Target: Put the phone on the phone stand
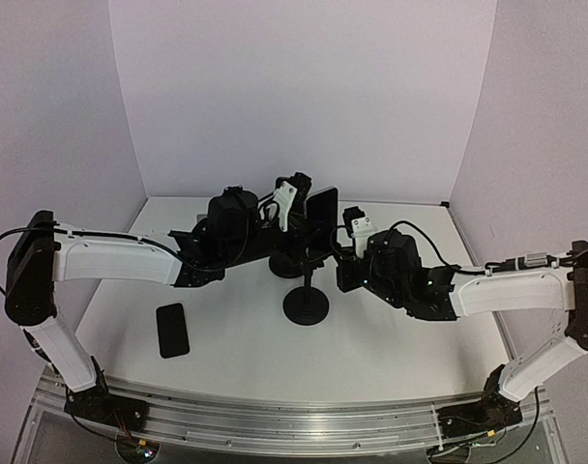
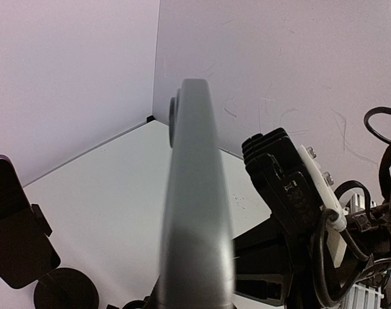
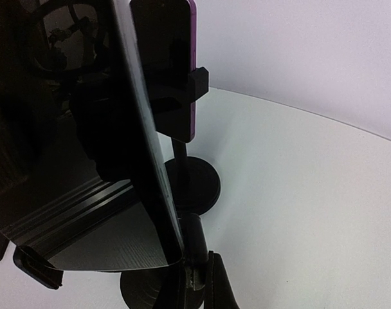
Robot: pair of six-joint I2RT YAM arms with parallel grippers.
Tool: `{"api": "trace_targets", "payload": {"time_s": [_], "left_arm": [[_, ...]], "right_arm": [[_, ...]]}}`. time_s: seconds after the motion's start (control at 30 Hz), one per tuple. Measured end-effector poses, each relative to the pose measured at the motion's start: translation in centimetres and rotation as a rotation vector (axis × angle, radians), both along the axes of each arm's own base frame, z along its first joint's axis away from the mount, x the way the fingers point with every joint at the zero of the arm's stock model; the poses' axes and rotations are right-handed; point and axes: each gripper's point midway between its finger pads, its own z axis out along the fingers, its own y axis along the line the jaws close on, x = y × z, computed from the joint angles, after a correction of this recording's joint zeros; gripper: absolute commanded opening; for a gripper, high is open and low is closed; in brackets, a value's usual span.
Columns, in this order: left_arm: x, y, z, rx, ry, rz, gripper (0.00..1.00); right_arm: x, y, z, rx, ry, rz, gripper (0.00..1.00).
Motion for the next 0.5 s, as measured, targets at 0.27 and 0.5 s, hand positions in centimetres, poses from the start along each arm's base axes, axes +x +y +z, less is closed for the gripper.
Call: {"api": "trace_targets", "payload": {"time_s": [0.27, 0.5], "left_arm": [[-0.09, 0.16, -0.47, -0.016, -0.016, -0.005, 0.0], [-0.28, 0.2, -0.76, -0.023, -0.053, -0.012, 0.0]], "right_arm": [[-0.08, 0.15, 0.0, 0.001, 0.001, 0.01, 0.0], [-0.12, 0.24, 0.0, 0.002, 0.002, 0.016, 0.0]]}}
